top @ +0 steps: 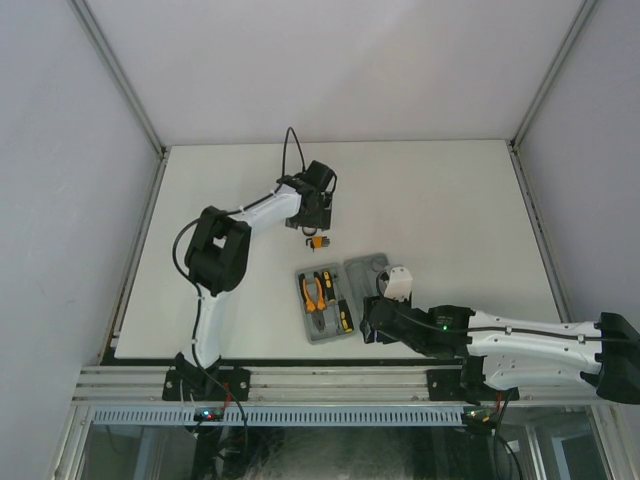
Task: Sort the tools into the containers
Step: Move the storage box to the center of the board, then pick up the engineering item from the center of the board.
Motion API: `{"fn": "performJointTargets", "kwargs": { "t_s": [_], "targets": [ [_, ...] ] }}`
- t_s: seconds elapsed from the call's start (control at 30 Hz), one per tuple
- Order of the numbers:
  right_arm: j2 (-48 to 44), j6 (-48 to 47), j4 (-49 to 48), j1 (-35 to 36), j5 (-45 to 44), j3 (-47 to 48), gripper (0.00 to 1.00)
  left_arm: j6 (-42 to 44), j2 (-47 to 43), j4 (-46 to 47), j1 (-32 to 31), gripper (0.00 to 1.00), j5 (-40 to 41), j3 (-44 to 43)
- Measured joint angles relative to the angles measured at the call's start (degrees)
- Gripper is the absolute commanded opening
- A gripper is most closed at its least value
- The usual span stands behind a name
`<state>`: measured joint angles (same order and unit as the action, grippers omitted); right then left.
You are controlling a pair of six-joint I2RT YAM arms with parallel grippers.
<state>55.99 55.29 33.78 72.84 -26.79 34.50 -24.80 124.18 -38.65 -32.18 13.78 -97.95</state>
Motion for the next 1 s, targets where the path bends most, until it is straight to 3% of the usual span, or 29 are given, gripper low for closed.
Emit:
{"fn": "performJointTargets", "kwargs": {
  "t_s": [0.47, 1.0],
  "targets": [
    [0.28, -0.07, -0.09, -0.11, 1.11, 0.0, 0.61, -0.09, 1.9, 0.28, 0.87, 0.52, -0.68, -0.13],
    [-1.22, 0.76, 1.51, -0.11, 0.02, -0.02, 0.6, 1.49, 1.9, 3.15, -0.55, 0.5, -4.98, -1.2]
  ]
}}
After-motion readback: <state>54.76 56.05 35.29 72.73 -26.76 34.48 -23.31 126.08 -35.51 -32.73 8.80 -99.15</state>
